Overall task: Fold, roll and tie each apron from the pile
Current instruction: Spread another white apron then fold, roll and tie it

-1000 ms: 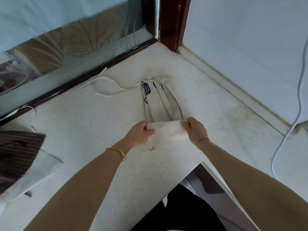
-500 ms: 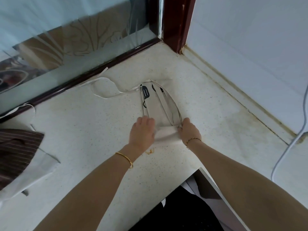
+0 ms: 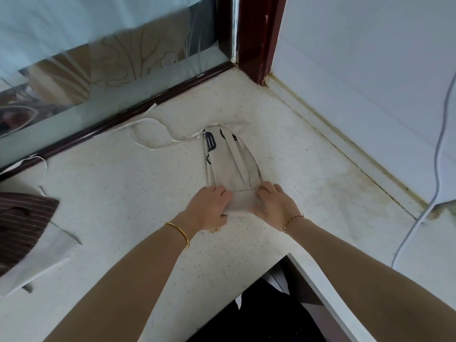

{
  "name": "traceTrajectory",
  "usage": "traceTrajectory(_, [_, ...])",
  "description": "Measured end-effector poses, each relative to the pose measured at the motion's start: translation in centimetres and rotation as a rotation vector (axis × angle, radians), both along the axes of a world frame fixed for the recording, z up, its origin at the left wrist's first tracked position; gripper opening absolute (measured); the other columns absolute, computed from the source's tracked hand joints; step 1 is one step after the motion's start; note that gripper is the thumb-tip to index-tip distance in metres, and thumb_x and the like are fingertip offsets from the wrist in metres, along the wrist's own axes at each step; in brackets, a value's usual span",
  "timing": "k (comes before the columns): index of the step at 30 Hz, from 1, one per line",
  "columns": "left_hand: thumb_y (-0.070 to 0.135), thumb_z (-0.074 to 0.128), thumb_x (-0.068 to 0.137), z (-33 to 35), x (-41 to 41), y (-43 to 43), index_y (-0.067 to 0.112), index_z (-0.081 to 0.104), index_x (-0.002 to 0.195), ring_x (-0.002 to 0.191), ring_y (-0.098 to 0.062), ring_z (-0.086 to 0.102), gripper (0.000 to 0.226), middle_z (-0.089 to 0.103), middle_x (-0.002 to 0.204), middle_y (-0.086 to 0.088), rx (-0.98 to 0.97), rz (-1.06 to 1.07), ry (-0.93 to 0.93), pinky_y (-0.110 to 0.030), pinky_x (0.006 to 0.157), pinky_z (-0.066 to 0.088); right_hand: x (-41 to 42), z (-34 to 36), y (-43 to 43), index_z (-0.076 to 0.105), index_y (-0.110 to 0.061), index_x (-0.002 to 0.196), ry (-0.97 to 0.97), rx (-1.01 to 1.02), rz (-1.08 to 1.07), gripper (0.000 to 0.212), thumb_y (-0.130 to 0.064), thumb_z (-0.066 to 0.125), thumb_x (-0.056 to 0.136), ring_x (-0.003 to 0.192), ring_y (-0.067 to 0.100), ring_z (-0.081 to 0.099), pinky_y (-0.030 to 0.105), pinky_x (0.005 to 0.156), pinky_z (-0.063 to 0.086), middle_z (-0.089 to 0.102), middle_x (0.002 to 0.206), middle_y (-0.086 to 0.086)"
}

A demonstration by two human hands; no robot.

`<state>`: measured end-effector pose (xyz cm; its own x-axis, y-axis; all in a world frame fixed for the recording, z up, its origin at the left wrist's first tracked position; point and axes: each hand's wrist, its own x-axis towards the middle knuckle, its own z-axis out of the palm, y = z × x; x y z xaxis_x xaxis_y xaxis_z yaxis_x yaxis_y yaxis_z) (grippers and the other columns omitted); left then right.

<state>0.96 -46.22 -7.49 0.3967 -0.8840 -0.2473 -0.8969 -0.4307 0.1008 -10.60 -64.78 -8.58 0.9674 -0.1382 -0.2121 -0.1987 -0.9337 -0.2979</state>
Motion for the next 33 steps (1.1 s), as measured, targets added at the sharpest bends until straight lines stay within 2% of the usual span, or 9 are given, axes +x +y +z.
traceTrajectory(3, [0.029, 0.053, 0.086, 0.8, 0.5, -0.1, 0.016, 0.050, 0.110, 0.087, -0.016, 0.048, 0.028, 0.054, 0.102, 0.000, -0.080, 0.123, 0.168, -0.025, 0.074, 0.040, -0.5, 0.4, -0.1, 0.048, -0.009, 0.128, 0.075, -0.033, 0.076, 0.068, -0.058, 0.058, 0.081, 0.119, 0.023, 0.038, 0.032, 0.092, 0.046, 0.029, 0.141, 0.001])
traceTrajectory(6, [0.027, 0.054, 0.087, 1.1, 0.8, 0.1, 0.018, 0.054, 0.106, 0.083, -0.015, 0.051, 0.020, 0.056, 0.098, 0.003, -0.139, 0.245, 0.321, -0.024, 0.071, 0.041, -0.5, 0.4, -0.1, 0.047, -0.008, 0.127, 0.057, -0.078, 0.087, 0.050, -0.035, 0.057, 0.085, 0.115, 0.023, 0.039, 0.030, 0.085, 0.048, 0.029, 0.142, 0.000])
traceTrajectory(9, [0.032, 0.061, 0.086, 0.9, 0.9, 0.7, 0.019, 0.055, 0.110, 0.092, -0.014, 0.050, 0.028, 0.055, 0.105, 0.003, -0.136, 0.308, 0.412, -0.027, 0.080, 0.045, -0.3, 0.2, -0.2, 0.058, -0.007, 0.116, -0.020, -0.037, 0.031, 0.031, -0.020, 0.049, 0.089, 0.107, 0.023, 0.047, 0.034, 0.076, 0.051, 0.047, 0.128, 0.000])
traceTrajectory(12, [0.033, 0.070, 0.081, 1.0, 1.0, 1.2, 0.019, 0.055, 0.113, 0.092, -0.014, 0.052, 0.039, 0.057, 0.104, 0.003, -0.151, 0.382, 0.468, -0.027, 0.079, 0.047, 0.0, 0.4, -0.8, 0.063, -0.010, 0.104, -0.073, 0.030, -0.077, 0.023, -0.024, 0.048, 0.095, 0.103, 0.020, 0.050, 0.031, 0.072, 0.049, 0.060, 0.105, -0.001])
traceTrajectory(15, [0.026, 0.066, 0.086, 1.2, 1.1, 1.1, 0.016, 0.051, 0.115, 0.087, -0.018, 0.058, 0.034, 0.061, 0.102, -0.002, -0.177, 0.495, 0.527, -0.026, 0.071, 0.044, 0.5, 1.1, -1.1, 0.053, -0.010, 0.089, -0.040, 0.146, -0.198, 0.022, -0.028, 0.045, 0.098, 0.089, 0.020, 0.048, 0.028, 0.063, 0.039, 0.053, 0.080, 0.000])
traceTrajectory(22, [0.031, 0.061, 0.090, 0.4, 1.1, 0.8, 0.008, 0.045, 0.121, 0.092, -0.023, 0.057, 0.041, 0.057, 0.108, -0.009, -0.166, 0.750, 0.629, -0.032, 0.074, 0.049, 2.1, 1.3, -1.0, 0.043, -0.011, 0.094, 0.057, 0.358, -0.443, 0.025, -0.035, 0.047, 0.097, 0.068, 0.022, 0.048, 0.032, 0.061, 0.041, 0.051, 0.073, 0.001])
traceTrajectory(24, [0.031, 0.057, 0.093, 0.2, 0.9, 0.7, 0.004, 0.042, 0.127, 0.099, -0.027, 0.057, 0.046, 0.054, 0.116, -0.014, -0.169, 0.826, 0.702, -0.039, 0.077, 0.054, 2.4, 1.3, -0.7, 0.038, -0.013, 0.090, 0.086, 0.305, -0.434, 0.026, -0.036, 0.043, 0.098, 0.060, 0.018, 0.044, 0.028, 0.054, 0.037, 0.046, 0.067, -0.002])
traceTrajectory(29, [0.028, 0.049, 0.098, 0.1, 0.5, 0.7, 0.000, 0.041, 0.124, 0.089, -0.022, 0.052, 0.039, 0.052, 0.116, -0.017, -0.175, 0.870, 0.697, -0.021, 0.051, 0.045, 3.3, 1.2, 0.2, 0.033, -0.014, 0.094, 0.132, 0.099, -0.324, 0.022, -0.035, 0.031, 0.102, 0.059, 0.022, 0.047, 0.026, 0.048, 0.031, 0.050, 0.071, 0.002])
traceTrajectory(33, [0.027, 0.054, 0.095, 0.4, 0.2, 0.5, 0.002, 0.041, 0.123, 0.097, -0.030, 0.057, 0.040, 0.049, 0.116, -0.016, -0.115, 0.896, 0.647, -0.032, 0.064, 0.055, 4.2, 1.2, 0.6, 0.035, -0.015, 0.097, 0.218, 0.033, -0.299, 0.019, -0.033, 0.030, 0.102, 0.066, 0.023, 0.050, 0.026, 0.050, 0.032, 0.053, 0.078, 0.004])
